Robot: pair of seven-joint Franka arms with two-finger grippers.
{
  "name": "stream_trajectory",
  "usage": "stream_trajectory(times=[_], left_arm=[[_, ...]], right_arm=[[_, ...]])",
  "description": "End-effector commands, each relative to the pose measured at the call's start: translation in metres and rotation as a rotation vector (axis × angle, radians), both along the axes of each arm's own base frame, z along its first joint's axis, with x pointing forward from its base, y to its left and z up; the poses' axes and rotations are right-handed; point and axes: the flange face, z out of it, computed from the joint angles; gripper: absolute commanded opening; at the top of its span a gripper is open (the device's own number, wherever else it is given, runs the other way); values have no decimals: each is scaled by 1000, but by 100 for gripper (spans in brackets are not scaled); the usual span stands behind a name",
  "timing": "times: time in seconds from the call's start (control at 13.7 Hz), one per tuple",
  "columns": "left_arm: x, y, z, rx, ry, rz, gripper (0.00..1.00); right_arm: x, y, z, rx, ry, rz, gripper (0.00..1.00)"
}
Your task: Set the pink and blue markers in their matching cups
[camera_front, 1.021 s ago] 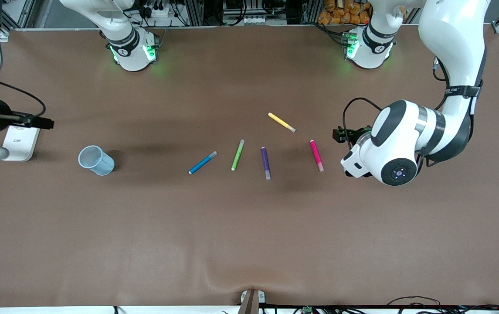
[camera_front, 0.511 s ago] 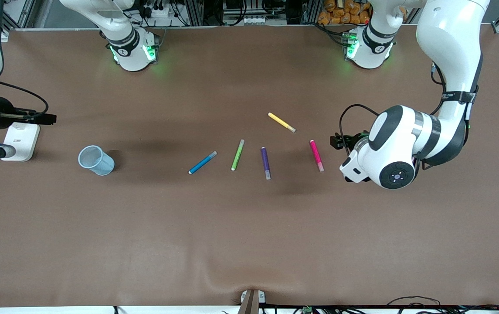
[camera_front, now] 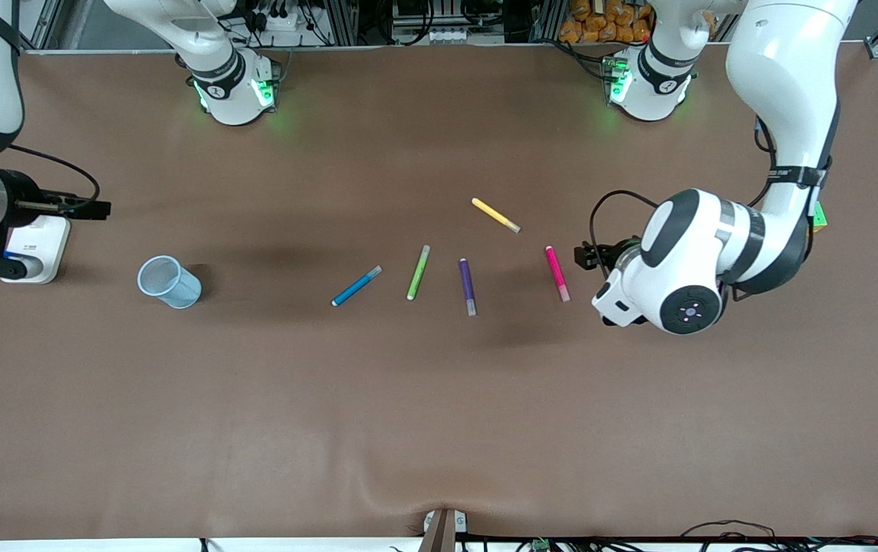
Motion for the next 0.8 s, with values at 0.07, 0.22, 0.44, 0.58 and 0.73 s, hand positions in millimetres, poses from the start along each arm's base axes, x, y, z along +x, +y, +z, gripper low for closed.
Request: stream_trajectory(times=[0.07,0.22,0.44,0.58,0.73], left_arm=[[3,-22,-9,41,-29,80,100],[3,-22,-13,46,-25,80,100],[0,-27,-13,50,-27,69,100],[0,-28,-12,51,-29,68,100],[0,-28,-11,50,-30,68,100]], right_arm=[[12,30,-19,-49,2,-73,100],[12,52,-21,-67,2,-75,100],[11,80,-28,-93,11,-80,100],[8,95,-31,-117,20,-96,100],[2,116,-36,-156,27,-131,100]])
